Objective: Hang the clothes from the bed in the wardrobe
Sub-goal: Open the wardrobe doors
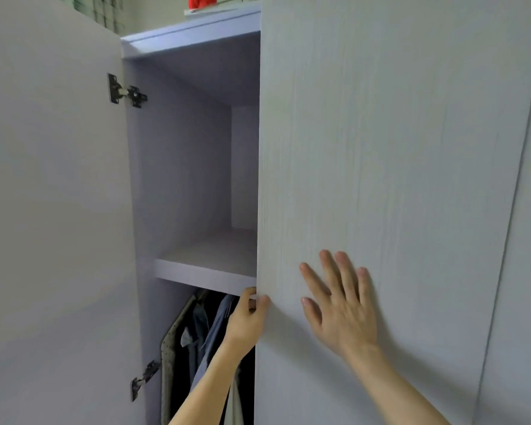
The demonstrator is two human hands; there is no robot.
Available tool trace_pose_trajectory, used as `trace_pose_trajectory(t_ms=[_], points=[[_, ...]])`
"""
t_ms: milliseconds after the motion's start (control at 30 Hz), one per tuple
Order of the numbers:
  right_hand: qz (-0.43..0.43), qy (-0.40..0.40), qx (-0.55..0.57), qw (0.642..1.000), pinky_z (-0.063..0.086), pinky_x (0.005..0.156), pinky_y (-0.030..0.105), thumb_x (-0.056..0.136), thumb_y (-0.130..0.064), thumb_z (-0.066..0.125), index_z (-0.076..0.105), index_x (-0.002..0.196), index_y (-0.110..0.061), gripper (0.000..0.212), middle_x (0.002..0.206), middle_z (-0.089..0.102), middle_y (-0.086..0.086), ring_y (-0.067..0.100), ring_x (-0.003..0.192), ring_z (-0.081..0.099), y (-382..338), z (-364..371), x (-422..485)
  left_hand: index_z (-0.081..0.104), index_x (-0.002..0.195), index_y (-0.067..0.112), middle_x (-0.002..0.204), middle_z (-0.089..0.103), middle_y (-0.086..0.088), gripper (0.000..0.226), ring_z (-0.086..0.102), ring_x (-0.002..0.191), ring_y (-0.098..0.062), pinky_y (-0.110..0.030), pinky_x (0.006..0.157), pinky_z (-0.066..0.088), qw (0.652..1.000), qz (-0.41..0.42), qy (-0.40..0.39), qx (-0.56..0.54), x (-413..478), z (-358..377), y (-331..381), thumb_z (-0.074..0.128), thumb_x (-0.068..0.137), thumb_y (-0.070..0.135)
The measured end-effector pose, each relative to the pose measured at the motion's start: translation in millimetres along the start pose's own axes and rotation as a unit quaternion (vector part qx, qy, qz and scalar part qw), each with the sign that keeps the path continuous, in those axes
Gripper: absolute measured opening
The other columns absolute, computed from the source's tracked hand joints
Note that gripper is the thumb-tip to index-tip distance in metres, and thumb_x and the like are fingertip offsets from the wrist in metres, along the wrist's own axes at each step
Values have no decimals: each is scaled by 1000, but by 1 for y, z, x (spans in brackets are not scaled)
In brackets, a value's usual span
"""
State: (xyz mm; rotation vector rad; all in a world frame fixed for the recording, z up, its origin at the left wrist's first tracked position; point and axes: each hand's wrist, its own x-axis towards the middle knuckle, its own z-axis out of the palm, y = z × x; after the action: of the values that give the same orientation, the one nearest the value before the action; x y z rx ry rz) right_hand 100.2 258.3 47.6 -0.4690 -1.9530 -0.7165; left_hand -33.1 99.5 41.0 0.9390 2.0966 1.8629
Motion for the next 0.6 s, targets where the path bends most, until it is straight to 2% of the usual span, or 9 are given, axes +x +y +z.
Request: trace_pose_trajectory(t_ms=[67,133,233,333,433,500,600], points=[[0,12,3,1000,16,120,58,95,-53,50,27,157,-30,70,166,16,7,32,152,15,0,4,0,59,115,29,104,71,2,17,69,96,-14,-34,86,57,996,3,34,-84,-8,10,-2,54,100,37],[-5,18,14,1000,14,121,58,96,-52,46,27,157,-30,67,166,16,8,33,153,13,-1,2,2,61,111,31,104,72,5,14,69,94,-8,-27,83,57,992,6,56,-113,-16,13,-1,56,100,37],[-10,14,36,999,10,121,58,97,-51,45,26,157,-30,66,166,13,8,33,153,11,-2,-6,0,63,118,29,106,74,3,23,71,96,-9,-30,87,58,989,-9,47,-140,-30,6,3,59,98,39],[20,-1,62,998,7,121,60,98,-46,46,25,157,-29,65,167,11,8,33,153,9,-14,-21,-8,63,122,26,107,74,3,26,71,95,-8,-20,77,56,988,-9,41,-149,-51,-4,8,59,99,35],[65,-17,100,993,7,120,62,98,-45,45,25,157,-25,65,166,10,12,36,153,6,-35,-39,-23,65,122,28,109,75,8,23,70,100,-4,-17,79,54,983,0,20,-184,-82,-17,15,56,101,26],[93,-16,150,984,12,119,64,98,-43,48,27,157,-21,66,165,12,16,39,152,6,-52,-50,-44,67,122,31,106,76,7,24,69,103,-6,-20,84,55,982,10,-3,-186,-108,-29,20,54,102,25],[124,-37,204,970,20,117,63,101,-43,43,25,157,-20,63,165,9,18,42,152,7,-84,-68,-101,70,117,36,94,73,-4,23,70,105,-16,-35,96,55,984,19,-17,-176,-147,-46,22,58,101,26]])
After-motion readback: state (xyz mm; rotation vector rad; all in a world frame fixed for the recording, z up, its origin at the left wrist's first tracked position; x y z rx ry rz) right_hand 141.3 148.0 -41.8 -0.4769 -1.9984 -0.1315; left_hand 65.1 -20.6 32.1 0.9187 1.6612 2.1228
